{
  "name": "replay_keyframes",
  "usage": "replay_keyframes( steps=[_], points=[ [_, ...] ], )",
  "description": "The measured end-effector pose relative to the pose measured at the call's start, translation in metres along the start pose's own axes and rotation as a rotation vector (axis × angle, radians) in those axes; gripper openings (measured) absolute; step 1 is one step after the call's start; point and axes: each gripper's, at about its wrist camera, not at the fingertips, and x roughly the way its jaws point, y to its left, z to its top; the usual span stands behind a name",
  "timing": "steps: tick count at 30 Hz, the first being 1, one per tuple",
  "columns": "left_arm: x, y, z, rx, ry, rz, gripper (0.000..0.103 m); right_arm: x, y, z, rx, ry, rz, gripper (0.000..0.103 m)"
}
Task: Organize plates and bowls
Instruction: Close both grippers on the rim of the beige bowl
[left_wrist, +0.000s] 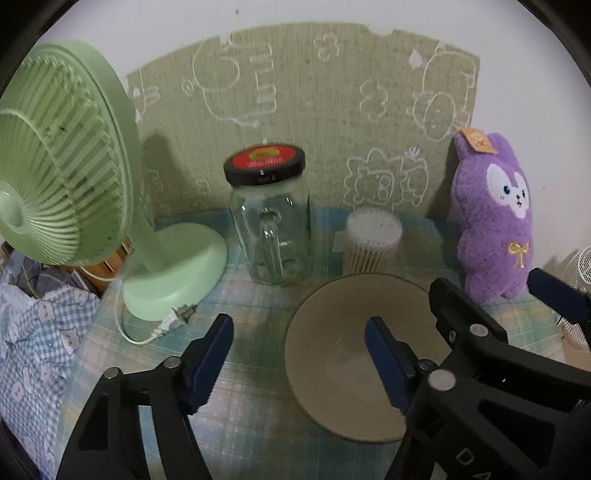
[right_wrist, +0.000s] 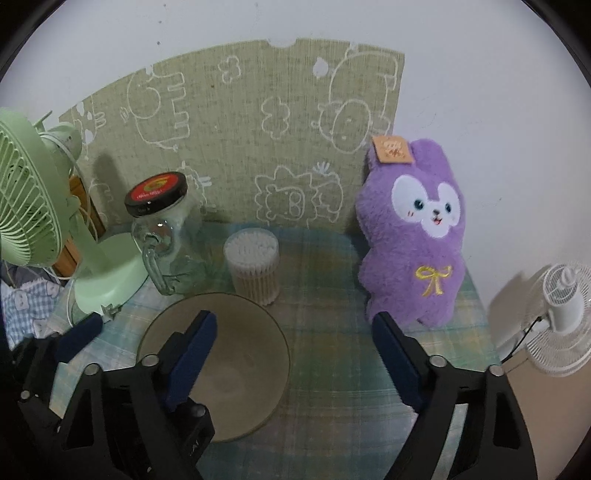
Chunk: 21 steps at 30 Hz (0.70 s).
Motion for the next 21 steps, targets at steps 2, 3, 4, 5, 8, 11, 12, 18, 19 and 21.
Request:
replay_keyframes(
  steps=[2, 3, 4, 5, 8, 11, 12, 18, 19, 21],
  points=[
    [0.008, 0.001, -0.002, -0.008, 0.007, -0.009, 0.064, 0.007, 0.000, -0.002, 0.007, 0.012, 0.006, 0.080],
    [0.011, 0.001, -0.003, -0.009, 0.013, -0.002, 0.064, 0.011, 0.000, -0.003, 0.006, 0.019, 0.006, 0.075],
    [0.014, 0.001, -0.004, -0.012, 0.018, 0.004, 0.063, 0.015, 0.000, -0.004, 0.006, 0.025, 0.005, 0.072],
    [0.018, 0.001, -0.005, -0.014, 0.024, 0.003, 0.063, 0.018, -0.001, -0.005, 0.008, 0.032, 0.008, 0.070],
    [0.026, 0.000, -0.008, -0.017, 0.053, -0.014, 0.061, 0.024, -0.004, -0.009, 0.032, 0.051, 0.007, 0.064],
    [0.030, -0.001, -0.011, -0.011, 0.065, -0.015, 0.048, 0.029, -0.004, -0.011, 0.029, 0.067, 0.019, 0.057],
    [0.032, -0.001, -0.012, -0.010, 0.069, -0.013, 0.044, 0.030, -0.004, -0.011, 0.026, 0.072, 0.021, 0.052],
    [0.035, -0.001, -0.015, 0.000, 0.087, 0.001, 0.029, 0.041, -0.001, -0.016, 0.028, 0.107, 0.037, 0.030],
    [0.035, -0.001, -0.015, 0.005, 0.088, 0.006, 0.027, 0.042, -0.002, -0.016, 0.030, 0.112, 0.039, 0.024],
    [0.036, -0.001, -0.015, 0.006, 0.085, 0.013, 0.021, 0.044, -0.001, -0.018, 0.037, 0.124, 0.049, 0.023]
  ],
)
